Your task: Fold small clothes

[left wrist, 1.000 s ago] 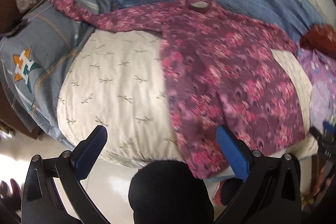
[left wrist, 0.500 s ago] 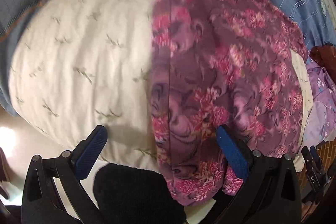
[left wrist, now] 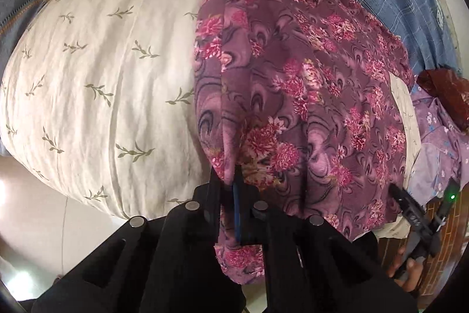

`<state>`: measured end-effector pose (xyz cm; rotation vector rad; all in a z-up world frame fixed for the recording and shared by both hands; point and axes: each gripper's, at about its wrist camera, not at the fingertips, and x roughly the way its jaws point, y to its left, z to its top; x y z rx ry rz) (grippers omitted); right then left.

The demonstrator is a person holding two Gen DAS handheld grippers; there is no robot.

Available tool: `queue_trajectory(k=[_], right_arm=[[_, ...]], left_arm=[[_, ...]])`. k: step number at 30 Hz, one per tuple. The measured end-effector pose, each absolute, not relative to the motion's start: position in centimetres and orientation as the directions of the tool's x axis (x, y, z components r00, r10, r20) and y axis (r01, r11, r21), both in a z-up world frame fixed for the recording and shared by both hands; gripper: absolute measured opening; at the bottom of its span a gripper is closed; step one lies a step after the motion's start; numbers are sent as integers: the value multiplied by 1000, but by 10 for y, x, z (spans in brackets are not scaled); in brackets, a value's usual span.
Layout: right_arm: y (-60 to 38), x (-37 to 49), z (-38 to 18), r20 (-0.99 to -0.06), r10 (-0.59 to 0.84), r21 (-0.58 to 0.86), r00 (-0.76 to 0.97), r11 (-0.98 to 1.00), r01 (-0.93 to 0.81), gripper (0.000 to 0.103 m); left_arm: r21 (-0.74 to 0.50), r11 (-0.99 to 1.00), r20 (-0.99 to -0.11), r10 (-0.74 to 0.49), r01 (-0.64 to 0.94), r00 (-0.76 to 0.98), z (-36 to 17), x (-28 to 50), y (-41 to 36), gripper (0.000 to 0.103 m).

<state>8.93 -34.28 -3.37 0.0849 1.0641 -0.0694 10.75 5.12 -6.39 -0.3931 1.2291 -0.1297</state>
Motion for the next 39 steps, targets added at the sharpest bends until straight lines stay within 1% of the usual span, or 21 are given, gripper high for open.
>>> queue_trajectory(k=[1,2,3,4,6,10,14,17,18,20,21,22,23,24,25,27,29,36,37,38,39], right_arm=[[-339,89,-35,-877,-18,26,480,996,86,54],[-335,86,-33,-868,-7,27,496,998,60,44],[-329,84,-30,-861,11,29,508,999,28,15],[-326,82,-28,-861,28,35,508,999,4,8],[-321,79,-18,-852,19,18,523,1000,-8,4],[-328,61,6,-823,99,109,559,994,-14,3],[-322,60,-12,-857,90,96,508,995,-14,3],[-327,65,-34,-891,108,132,440,991,24,4],[-329,64,-30,-885,117,144,450,989,26,9],[-333,64,-17,-867,122,150,483,988,20,10],[-336,65,-9,-856,115,145,503,989,21,19],[-339,70,0,-844,109,144,525,989,27,36],[-342,77,10,-831,103,148,547,988,40,45],[-344,85,17,-819,99,154,565,987,51,60],[-345,99,24,-804,98,162,586,985,58,67],[-342,126,28,-794,99,166,600,984,58,67],[-339,159,25,-801,116,181,588,982,53,65],[-333,258,-12,-844,95,188,528,974,125,64],[-331,265,-17,-851,99,184,516,976,116,49],[-326,275,-22,-861,109,179,496,979,94,30],[-321,281,-25,-871,109,163,479,984,73,6]], left_arm=[[-368,922,-889,-311,-120,337,-64,107,54,4],[-369,921,-889,-310,-123,337,-62,105,58,4],[-363,923,-890,-302,-129,342,-59,104,63,3],[-351,926,-890,-285,-136,355,-54,103,68,3],[-309,937,-897,-230,-164,378,-44,104,83,3],[-307,921,-890,-188,-240,415,-29,93,136,3],[-188,927,-933,-65,-325,353,-49,92,162,1],[-262,911,-927,-146,-319,345,-57,87,172,1],[-267,915,-916,-145,-302,373,-51,87,173,1],[-235,939,-884,-99,-251,458,-26,90,169,3],[-221,949,-870,-88,-224,485,-15,94,165,12],[-211,957,-857,-85,-197,508,-4,103,159,22],[-206,963,-849,-87,-175,521,4,113,154,52],[-200,967,-841,-86,-159,534,10,123,150,78],[-186,971,-831,-73,-152,551,16,137,144,81],[-169,976,-826,-63,-140,561,21,167,133,81],[-174,977,-851,-85,-126,519,13,204,122,81],[-156,976,-913,-84,-150,400,-27,261,105,81],[-135,979,-918,-66,-152,391,-30,266,101,79],[-102,983,-920,-34,-156,390,-31,270,100,57],[-71,984,-920,-2,-161,393,-30,271,101,32]])
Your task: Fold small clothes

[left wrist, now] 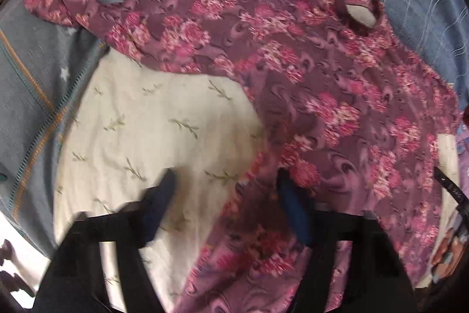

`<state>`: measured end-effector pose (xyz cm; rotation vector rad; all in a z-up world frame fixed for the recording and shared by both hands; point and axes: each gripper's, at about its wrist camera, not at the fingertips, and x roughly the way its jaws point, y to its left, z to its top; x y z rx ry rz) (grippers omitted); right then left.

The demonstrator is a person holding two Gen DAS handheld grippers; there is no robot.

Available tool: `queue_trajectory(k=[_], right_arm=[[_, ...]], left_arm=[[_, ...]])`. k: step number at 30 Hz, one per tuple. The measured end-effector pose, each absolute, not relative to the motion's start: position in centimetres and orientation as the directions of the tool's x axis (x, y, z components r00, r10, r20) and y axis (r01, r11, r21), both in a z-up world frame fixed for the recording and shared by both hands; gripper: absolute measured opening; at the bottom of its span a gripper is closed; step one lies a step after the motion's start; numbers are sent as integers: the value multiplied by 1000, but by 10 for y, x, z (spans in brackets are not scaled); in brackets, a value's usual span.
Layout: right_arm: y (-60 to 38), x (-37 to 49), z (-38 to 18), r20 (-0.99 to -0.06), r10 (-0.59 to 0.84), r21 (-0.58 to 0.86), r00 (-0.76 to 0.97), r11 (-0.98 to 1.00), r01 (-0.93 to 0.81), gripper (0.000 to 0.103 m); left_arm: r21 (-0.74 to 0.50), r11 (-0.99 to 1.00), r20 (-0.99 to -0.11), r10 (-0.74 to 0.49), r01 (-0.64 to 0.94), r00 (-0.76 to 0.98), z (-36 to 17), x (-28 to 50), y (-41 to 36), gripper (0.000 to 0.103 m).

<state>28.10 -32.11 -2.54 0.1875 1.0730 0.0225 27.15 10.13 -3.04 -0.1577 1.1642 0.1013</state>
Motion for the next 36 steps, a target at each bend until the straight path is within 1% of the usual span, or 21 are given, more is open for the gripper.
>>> queue_trajectory(k=[1,2,4,5,6,7,9,10,14,15,16,17,18,19,23,28,29,30,31,34,36], right_arm=[[-316,284,-24,-873,98,138,479,989,49,4],[-315,283,-19,-862,102,136,497,990,33,4],[-322,278,-8,-830,104,145,548,989,32,4],[-332,278,-10,-828,111,167,549,985,53,4],[-339,281,-18,-841,119,184,529,980,73,4],[-345,285,-33,-864,124,194,488,976,95,4],[-341,281,-31,-847,123,188,517,979,75,5],[-337,281,-29,-851,125,184,510,981,66,9],[-327,269,-13,-837,130,183,531,982,49,13],[-327,263,-7,-831,138,192,539,980,45,21],[-329,255,-2,-823,148,205,549,978,44,39],[-332,245,2,-817,156,220,556,974,51,50],[-334,237,5,-815,162,236,556,970,62,72],[-338,232,6,-816,170,246,552,967,67,83],[-346,207,2,-836,131,204,533,976,80,82],[-350,193,-22,-871,92,182,482,973,144,84],[-348,190,-22,-867,72,160,493,977,138,86],[-346,189,-23,-874,62,147,481,979,142,93],[-346,188,-26,-882,64,147,467,978,145,103],[-342,186,-30,-893,23,103,450,983,154,103],[-333,189,-33,-906,-31,31,422,990,139,103]], left_arm=[[-65,983,-917,10,-173,398,-28,273,106,27],[-43,977,-911,49,-211,410,-26,275,115,26],[79,959,-900,186,-272,395,-33,280,127,24],[123,951,-904,225,-283,364,-43,284,132,24],[117,953,-916,212,-280,340,-53,287,138,24],[106,954,-904,210,-281,373,-50,284,139,24],[95,962,-908,189,-257,373,-45,282,139,23],[59,964,-914,157,-259,375,-41,280,143,23],[-95,964,-907,19,-250,421,-21,267,152,25],[-119,964,-904,-6,-238,427,-16,264,151,33],[-150,964,-902,-41,-222,431,-13,258,149,42],[-183,961,-897,-77,-208,435,-11,251,146,64],[-202,958,-891,-94,-201,445,-10,245,143,74],[-213,957,-883,-103,-195,458,-9,239,137,74],[-199,968,-882,-111,-150,457,-16,222,112,75],[-169,973,-926,-101,-160,363,-53,215,90,76],[-151,977,-917,-80,-154,390,-53,211,87,80],[-125,980,-913,-53,-154,405,-52,208,85,85],[-110,981,-917,-38,-160,397,-53,207,83,85],[-127,975,-924,-50,-181,379,-55,208,85,88],[-137,973,-927,-59,-188,371,-56,209,87,91]])
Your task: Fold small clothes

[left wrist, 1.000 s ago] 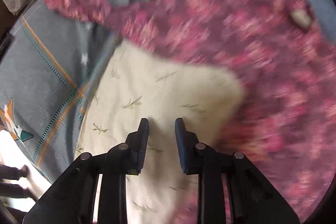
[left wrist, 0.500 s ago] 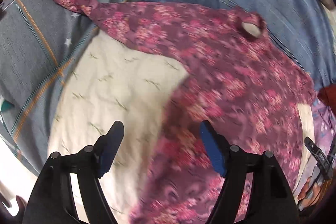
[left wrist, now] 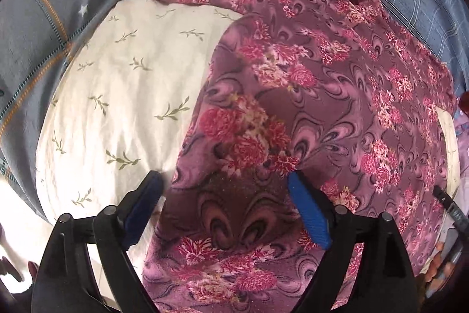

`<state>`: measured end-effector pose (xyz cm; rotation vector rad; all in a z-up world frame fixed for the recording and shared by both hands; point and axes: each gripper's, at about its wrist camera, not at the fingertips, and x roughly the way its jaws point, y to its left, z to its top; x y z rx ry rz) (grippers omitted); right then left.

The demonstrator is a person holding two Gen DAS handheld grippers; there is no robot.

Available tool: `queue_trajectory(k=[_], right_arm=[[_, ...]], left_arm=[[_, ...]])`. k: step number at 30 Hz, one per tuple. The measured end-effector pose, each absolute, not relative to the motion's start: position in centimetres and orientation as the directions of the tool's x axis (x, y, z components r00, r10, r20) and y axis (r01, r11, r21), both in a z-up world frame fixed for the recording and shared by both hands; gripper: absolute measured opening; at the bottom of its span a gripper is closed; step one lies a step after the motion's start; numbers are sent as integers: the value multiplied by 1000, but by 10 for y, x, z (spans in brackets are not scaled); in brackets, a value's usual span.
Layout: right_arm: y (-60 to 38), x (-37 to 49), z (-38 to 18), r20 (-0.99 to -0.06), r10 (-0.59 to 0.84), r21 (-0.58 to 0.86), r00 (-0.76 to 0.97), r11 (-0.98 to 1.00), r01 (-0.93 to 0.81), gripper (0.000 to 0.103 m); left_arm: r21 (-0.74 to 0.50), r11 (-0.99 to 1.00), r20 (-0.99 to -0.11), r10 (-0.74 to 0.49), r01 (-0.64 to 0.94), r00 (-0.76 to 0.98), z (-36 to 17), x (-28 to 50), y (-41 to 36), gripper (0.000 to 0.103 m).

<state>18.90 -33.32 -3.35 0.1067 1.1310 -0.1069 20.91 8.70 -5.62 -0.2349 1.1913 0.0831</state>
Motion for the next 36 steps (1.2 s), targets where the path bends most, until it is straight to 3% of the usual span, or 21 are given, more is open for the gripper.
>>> queue_trajectory(k=[5,11,12,16,22,29,32,34,36], right_arm=[[-332,182,-32,-894,-37,15,446,993,114,103],[-337,169,-22,-905,43,86,423,993,83,99],[-338,165,-21,-901,39,80,432,994,79,90],[-337,157,-15,-885,53,82,462,996,44,38],[-341,157,-18,-887,55,67,459,998,10,19],[-372,159,4,-845,160,201,510,979,27,21],[-425,174,42,-802,96,212,589,968,131,38],[-471,190,65,-778,26,218,627,948,231,55],[-522,211,83,-768,-28,245,640,910,334,59]], left_arm=[[-116,974,-934,-41,-192,355,-59,208,90,97],[-207,955,-917,-114,-212,384,-56,198,101,97],[-196,959,-917,-104,-207,384,-59,196,99,97],[-173,966,-899,-74,-194,432,-45,186,93,97],[-58,976,-903,39,-211,429,-51,190,96,97],[-136,973,-895,-40,-187,443,-44,182,104,98],[-166,975,-875,-76,-149,477,-28,181,100,98],[-191,973,-864,-103,-131,492,-22,187,92,98],[-205,972,-853,-120,-115,507,-16,192,85,98]])
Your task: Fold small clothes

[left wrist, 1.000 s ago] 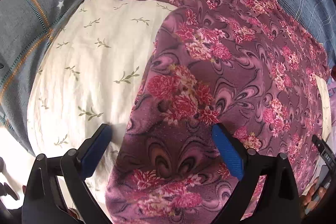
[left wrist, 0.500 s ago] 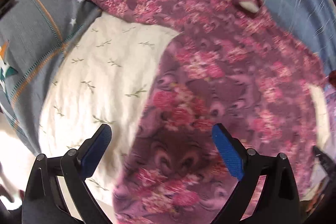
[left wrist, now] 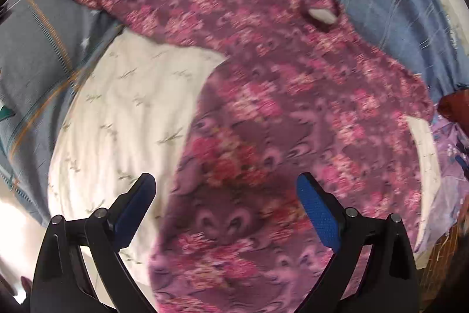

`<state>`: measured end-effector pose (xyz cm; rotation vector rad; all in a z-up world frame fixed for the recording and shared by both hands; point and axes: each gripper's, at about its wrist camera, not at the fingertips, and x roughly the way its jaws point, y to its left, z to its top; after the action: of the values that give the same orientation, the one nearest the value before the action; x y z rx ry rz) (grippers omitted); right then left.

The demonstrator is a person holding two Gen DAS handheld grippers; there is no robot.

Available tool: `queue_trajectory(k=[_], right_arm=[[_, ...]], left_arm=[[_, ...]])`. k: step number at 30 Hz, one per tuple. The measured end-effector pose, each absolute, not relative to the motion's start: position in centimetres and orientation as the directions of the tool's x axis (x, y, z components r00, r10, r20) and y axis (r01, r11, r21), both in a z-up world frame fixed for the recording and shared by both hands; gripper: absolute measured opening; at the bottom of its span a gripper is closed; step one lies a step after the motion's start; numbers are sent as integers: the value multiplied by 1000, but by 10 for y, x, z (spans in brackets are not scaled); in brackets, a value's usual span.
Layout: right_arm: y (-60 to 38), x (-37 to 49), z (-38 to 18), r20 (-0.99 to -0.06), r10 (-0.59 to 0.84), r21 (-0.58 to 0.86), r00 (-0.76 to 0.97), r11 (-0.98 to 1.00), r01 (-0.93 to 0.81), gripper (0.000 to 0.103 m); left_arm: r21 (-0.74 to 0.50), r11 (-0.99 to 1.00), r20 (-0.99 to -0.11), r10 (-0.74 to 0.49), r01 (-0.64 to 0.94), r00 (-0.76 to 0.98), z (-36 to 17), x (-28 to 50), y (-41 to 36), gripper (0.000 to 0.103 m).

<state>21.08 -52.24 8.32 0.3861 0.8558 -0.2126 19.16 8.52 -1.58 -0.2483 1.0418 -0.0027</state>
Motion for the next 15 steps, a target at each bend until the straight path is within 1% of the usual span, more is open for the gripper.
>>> queue_trajectory(k=[2,4,8,10,12,15], right_arm=[[-568,237,93,-767,-33,302,640,862,407,59],[-597,265,90,-774,1,363,633,820,442,63],[-625,325,57,-787,100,476,609,726,497,64],[-634,348,35,-799,117,501,589,672,546,62],[-643,364,18,-787,146,545,599,620,565,62],[-645,385,0,-796,139,543,589,596,592,62]], left_arm=[[-193,975,-853,-113,-108,510,-14,196,75,98],[-194,975,-859,-117,-106,498,-17,206,65,98],[-212,972,-874,-142,-103,465,-23,225,54,98],[-194,976,-878,-129,-97,461,-22,234,49,98],[-169,981,-879,-110,-90,463,-21,241,45,98],[-162,983,-878,-103,-89,468,-22,249,43,98]])
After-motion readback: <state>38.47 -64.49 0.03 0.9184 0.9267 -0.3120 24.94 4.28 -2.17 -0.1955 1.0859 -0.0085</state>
